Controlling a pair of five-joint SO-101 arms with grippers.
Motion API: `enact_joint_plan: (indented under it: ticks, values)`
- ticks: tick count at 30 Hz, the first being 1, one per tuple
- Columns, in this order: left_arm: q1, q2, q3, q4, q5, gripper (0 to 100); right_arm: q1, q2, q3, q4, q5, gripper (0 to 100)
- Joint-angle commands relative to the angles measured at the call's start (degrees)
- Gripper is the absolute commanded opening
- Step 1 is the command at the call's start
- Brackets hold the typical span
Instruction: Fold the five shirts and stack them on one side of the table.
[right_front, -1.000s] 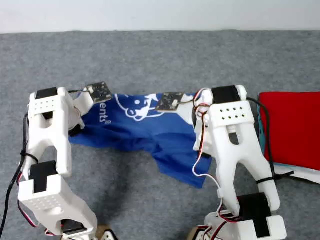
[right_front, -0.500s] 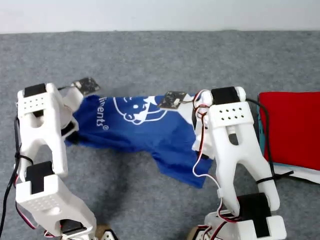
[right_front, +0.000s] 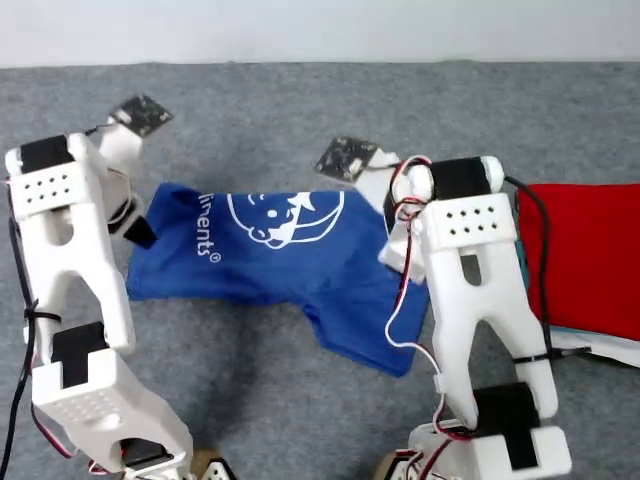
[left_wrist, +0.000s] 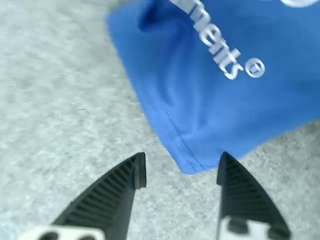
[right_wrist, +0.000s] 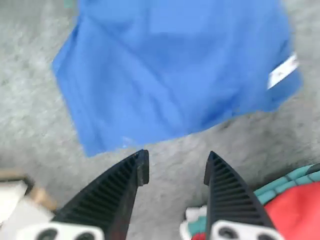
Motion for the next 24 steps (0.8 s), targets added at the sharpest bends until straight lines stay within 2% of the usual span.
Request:
enact_joint_plan:
  ticks: [1, 5, 8, 13, 17, 24]
  values:
    - [0.09, -3.16, -5.67, -3.25, 9.67, 22, 1.27, 3.38, -2.73, -8.66, -6.42, 15.6]
    - [1.32, 0.62, -5.76, -13.1, 22.59, 11, 1.19, 11.12, -2.73, -18.86, -8.0, 0.1]
    - [3.43, 5.8, -6.11, -17.67, 26.2, 1, 1.19, 16.31, -2.81, -25.71, -8.0, 2.0]
    - [5.45, 13.98, -6.11, -24.7, 29.54, 1, 2.33, 23.16, -2.81, -36.0, -7.91, 1.0]
    - [6.15, 19.69, -6.11, -27.96, 29.98, 1, 4.18, 27.21, -2.81, -40.22, -7.82, 1.0]
    - [2.46, 28.92, -14.81, -24.35, 29.71, 1, 11.03, 30.64, -2.81, -40.31, -7.56, 1.0]
